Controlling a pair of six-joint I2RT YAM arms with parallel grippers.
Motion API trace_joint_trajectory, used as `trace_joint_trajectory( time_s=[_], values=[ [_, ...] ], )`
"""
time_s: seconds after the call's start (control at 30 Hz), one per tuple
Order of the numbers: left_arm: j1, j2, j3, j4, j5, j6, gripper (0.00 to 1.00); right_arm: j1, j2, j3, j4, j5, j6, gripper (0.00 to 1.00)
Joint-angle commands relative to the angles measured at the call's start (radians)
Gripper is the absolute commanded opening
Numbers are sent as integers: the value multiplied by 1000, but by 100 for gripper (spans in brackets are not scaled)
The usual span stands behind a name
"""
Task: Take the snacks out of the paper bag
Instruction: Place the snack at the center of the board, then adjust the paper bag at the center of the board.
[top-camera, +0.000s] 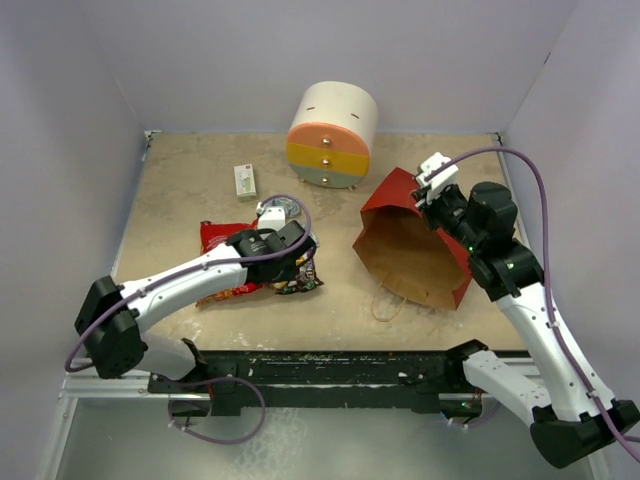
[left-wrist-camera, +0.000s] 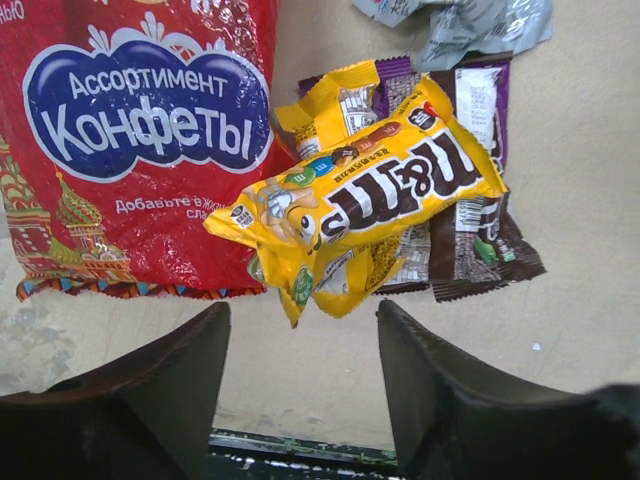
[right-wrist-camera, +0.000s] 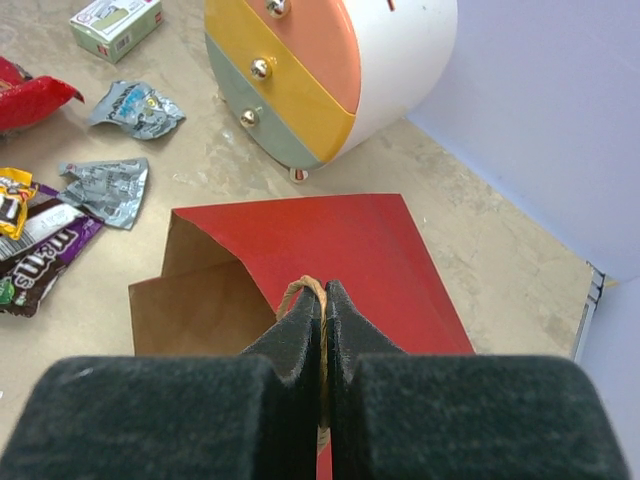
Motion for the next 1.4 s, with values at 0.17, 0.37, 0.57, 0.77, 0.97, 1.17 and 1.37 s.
trace_joint_trajectory(
  time_s=[0.17,0.37,0.57,0.77,0.97,1.17,1.37],
  values=[
    [0,-164,14,24,-34,25,86,1,-51,150,31,-161,95,0],
    [0,-218,63,7,-122,74,90,1,-32,249,62,-30,404,0],
    [0,-262,117,-27,-177,98,93,1,129,370,-209,492,719,0],
    [0,-337,133,-27,-179,122,97,-105,241,300,-198,592,609,0],
    [1,-404,126,-56,-190,130,99,-199,224,281,-210,660,558,0],
    [0,-405,117,-30,-198,153,99,-203,155,225,-237,658,597,0],
    [0,-350,138,64,-160,256,99,-202,154,183,-234,692,614,0]
  ],
)
